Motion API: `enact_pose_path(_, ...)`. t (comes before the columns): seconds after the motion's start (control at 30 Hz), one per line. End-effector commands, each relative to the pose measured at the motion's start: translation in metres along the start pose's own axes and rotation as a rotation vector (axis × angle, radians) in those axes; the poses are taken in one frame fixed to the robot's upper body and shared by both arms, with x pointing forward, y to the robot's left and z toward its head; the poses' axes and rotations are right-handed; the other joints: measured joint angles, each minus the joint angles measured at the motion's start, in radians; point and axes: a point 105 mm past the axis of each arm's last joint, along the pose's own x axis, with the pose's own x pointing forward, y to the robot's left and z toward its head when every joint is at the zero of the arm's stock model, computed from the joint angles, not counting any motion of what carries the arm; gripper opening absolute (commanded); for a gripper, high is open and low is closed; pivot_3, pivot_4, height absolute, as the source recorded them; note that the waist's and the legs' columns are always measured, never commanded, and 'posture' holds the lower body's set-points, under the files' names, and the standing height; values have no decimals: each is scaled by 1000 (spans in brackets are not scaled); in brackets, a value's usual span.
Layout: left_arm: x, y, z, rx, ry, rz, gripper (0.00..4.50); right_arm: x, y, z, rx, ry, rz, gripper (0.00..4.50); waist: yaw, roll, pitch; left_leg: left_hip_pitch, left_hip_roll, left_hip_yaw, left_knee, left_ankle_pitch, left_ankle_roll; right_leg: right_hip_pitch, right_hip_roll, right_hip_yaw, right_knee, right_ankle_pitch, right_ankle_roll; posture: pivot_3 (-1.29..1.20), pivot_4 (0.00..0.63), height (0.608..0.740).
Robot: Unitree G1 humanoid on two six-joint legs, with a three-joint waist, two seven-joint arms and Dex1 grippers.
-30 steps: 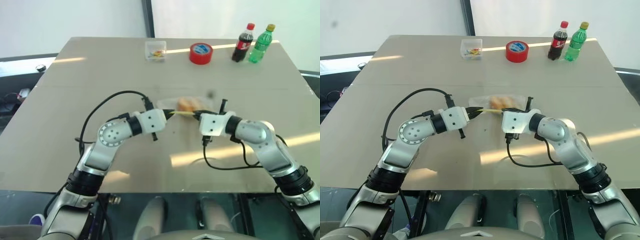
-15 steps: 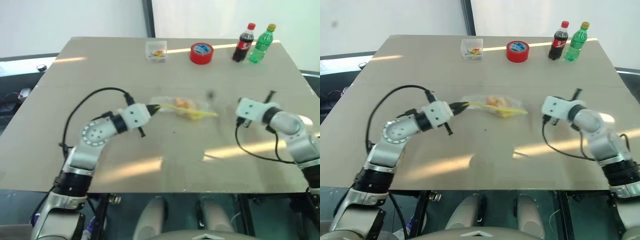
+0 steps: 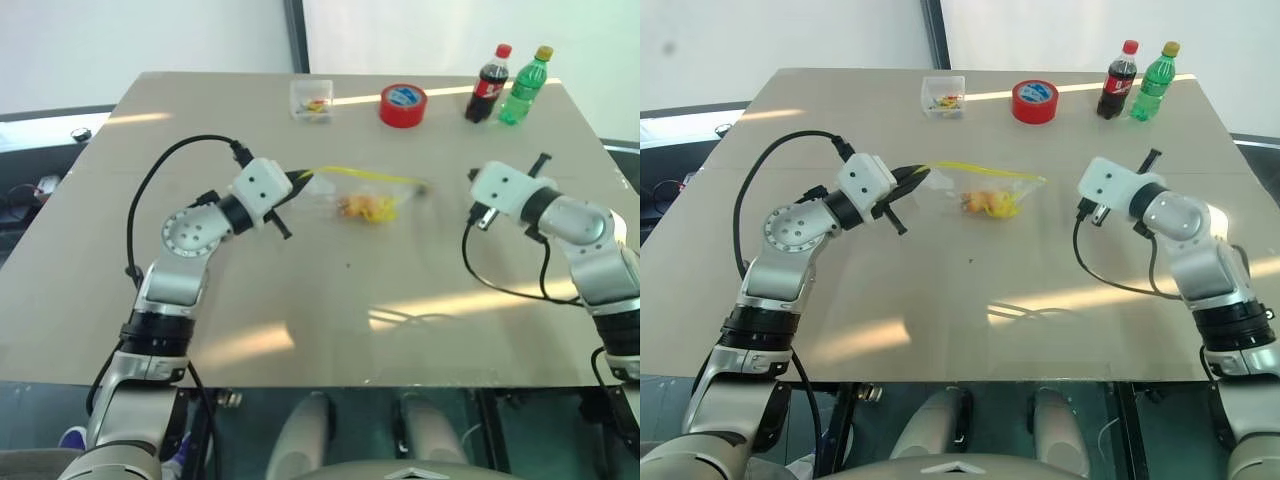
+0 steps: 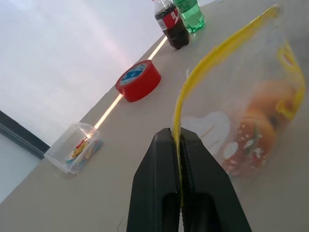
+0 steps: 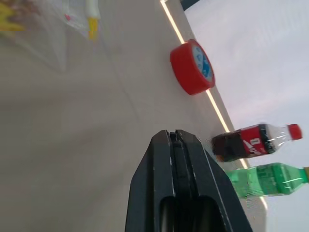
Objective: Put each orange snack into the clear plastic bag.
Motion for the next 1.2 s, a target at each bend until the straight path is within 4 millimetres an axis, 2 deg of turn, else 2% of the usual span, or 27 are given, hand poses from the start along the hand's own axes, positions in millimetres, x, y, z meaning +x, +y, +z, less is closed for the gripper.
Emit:
enact_pose_path(0.03,2,11,14,14,-49,24,0,-11,-2,22,54,-83,20,279,0,0,0,0,0,0,0,0,0,0,0,0,0,0,0,0,150,740)
enact_pose_path(0.1,3,10,14,18,-51,15,0,-14,4,29,65,-109,51,911,-1,0,0,1,0,0,0,0,0,0,0,0,1,0,0,0,150,740)
enact_pose_path(0.13,3,8,15,22,-54,7,0,-14,7,31,65,-115,62,1317,-2,0,0,1,0,0,0,0,0,0,0,0,1,0,0,0,150,740)
enact_pose_path(0.17,4,6,16,29,-57,-2,0,-13,10,32,65,-117,67,1953,-2,0,0,1,0,0,0,0,0,0,0,0,1,0,0,0,150,740)
enact_pose_path(0.2,4,4,16,34,-60,-9,0,-12,11,33,69,-119,67,2279,-1,0,0,1,0,0,0,0,0,1,1,0,1,0,0,0,150,740)
enact_pose_path(0.57,1,-7,23,72,-81,-40,0,12,21,44,49,-167,117,2279,-2,0,0,1,0,0,0,0,0,1,0,0,1,0,0,0,150,740)
enact_pose_path(0.93,-4,-8,23,69,-74,-27,0,30,27,49,62,-201,162,2279,-1,0,0,1,0,0,0,0,0,0,0,0,1,0,0,0,150,740)
enact_pose_path(1.1,-5,-8,23,65,-70,-23,0,30,24,50,59,-207,155,149,-1,0,0,1,0,0,0,0,0,0,0,0,1,0,0,0,150,740)
enact_pose_path(1.2,-5,-8,23,59,-71,-21,0,29,23,48,49,-199,152,57,-1,0,0,1,0,0,0,0,0,0,0,0,1,0,0,0,150,740)
